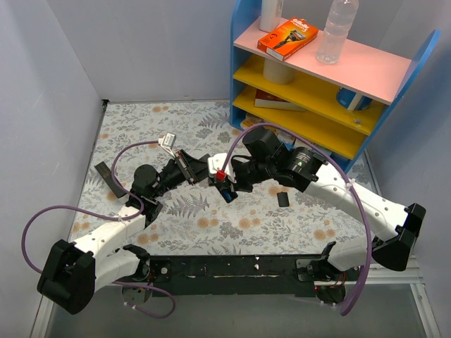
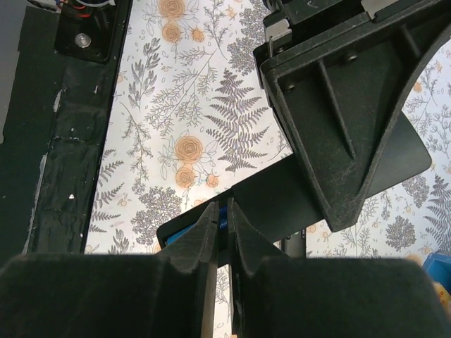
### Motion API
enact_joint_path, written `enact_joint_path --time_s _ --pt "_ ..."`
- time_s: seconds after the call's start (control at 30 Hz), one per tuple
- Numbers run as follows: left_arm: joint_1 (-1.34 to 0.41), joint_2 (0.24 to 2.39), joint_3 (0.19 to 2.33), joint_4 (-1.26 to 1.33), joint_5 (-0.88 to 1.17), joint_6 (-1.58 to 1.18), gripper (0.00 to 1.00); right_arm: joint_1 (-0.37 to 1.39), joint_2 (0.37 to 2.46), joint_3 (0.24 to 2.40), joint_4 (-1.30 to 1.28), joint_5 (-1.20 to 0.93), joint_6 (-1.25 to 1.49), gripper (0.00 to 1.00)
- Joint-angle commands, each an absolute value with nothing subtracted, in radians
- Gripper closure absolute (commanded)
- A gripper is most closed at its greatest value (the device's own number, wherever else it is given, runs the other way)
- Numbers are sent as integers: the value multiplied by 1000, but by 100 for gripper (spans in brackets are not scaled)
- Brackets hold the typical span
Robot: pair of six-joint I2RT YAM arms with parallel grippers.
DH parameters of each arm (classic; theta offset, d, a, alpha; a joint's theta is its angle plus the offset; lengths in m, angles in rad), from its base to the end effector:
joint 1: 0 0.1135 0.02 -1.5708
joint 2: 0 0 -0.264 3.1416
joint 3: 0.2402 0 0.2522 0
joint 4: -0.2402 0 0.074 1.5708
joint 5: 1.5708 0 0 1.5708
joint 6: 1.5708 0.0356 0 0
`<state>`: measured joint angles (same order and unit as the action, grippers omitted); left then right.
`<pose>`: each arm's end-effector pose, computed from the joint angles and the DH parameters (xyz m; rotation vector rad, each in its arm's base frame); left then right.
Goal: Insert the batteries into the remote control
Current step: Load the battery into the remote control.
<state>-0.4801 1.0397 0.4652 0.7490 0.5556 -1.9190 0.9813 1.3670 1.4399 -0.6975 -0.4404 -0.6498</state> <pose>0.1928 -0.1216 0.2765 -0.7358 1.7806 -2.2145 0.1501 0.2517 0.3876 -1.7673 1.3191 0.6687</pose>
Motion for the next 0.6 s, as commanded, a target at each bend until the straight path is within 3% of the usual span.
enact_joint_path --time_s 0.0,0.57 --pt "-483 983 500 911 525 -1985 100 974 1378 1370 -782 -403 -626 86" --pt "-482 943 463 671 474 -1864 100 974 1396 1492 -684 -488 -603 57"
